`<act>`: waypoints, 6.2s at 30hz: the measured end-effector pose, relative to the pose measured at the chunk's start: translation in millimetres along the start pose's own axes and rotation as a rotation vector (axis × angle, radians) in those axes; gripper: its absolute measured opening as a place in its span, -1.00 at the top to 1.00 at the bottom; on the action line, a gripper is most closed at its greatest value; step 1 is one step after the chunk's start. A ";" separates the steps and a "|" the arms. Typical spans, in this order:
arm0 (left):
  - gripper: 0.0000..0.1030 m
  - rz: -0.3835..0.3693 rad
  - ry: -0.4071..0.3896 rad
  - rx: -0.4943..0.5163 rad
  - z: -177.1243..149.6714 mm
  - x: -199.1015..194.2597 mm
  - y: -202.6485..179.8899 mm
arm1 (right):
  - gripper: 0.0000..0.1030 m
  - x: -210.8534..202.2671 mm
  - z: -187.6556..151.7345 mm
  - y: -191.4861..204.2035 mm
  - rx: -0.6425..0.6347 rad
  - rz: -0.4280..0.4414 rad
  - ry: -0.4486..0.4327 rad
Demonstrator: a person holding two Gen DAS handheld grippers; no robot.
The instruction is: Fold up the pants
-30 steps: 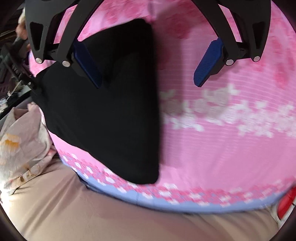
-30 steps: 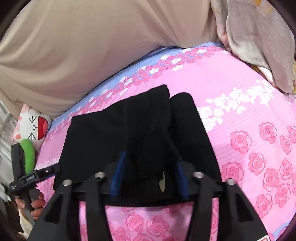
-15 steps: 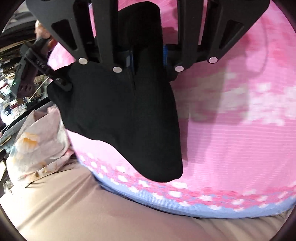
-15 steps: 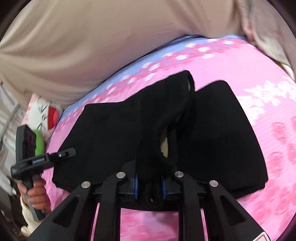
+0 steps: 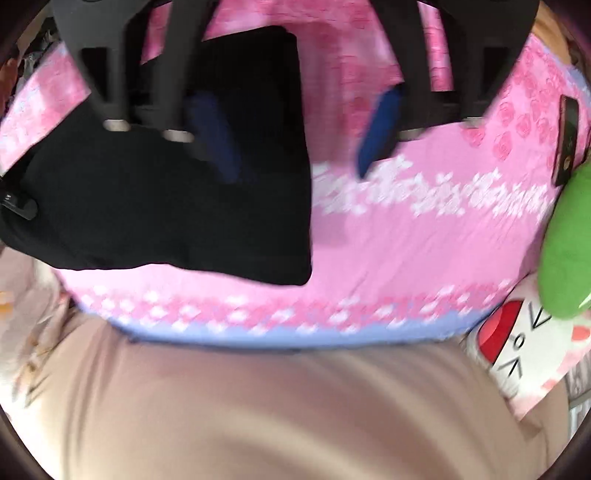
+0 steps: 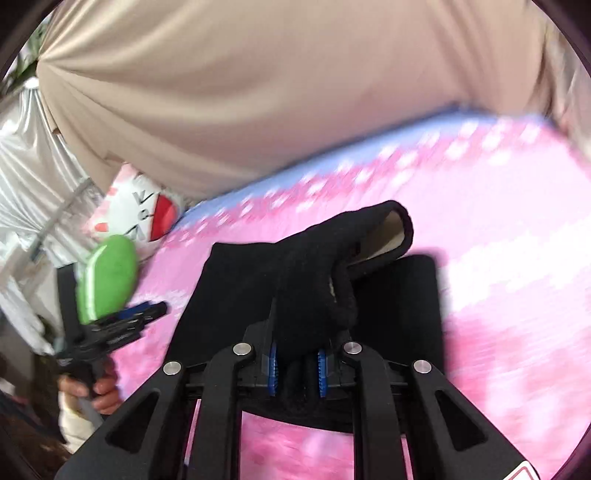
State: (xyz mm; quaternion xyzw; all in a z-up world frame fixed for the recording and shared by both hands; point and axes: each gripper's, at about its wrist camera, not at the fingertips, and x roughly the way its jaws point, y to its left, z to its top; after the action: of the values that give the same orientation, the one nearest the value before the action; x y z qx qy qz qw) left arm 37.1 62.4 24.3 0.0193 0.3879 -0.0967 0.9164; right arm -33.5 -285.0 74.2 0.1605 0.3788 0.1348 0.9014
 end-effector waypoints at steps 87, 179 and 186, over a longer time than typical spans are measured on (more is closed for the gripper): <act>-0.89 -0.339 0.007 0.256 -13.9 -1.3 -143.7 | 0.76 11.4 33.2 19.5 -0.085 0.115 0.094; 0.73 -0.028 -0.070 -0.405 -36.5 -5.0 160.9 | 0.19 -19.7 -40.8 -115.4 0.127 -0.367 0.167; 0.70 -0.054 -0.011 -0.534 -64.2 -11.2 183.5 | -0.18 -2.2 -30.2 11.7 -0.172 -0.108 0.146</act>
State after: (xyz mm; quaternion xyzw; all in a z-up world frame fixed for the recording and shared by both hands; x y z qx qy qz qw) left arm 19.4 251.2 -19.8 -0.2342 0.3952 -0.0155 0.8881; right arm -58.4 -269.4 60.2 0.0518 0.4384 0.1293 0.8879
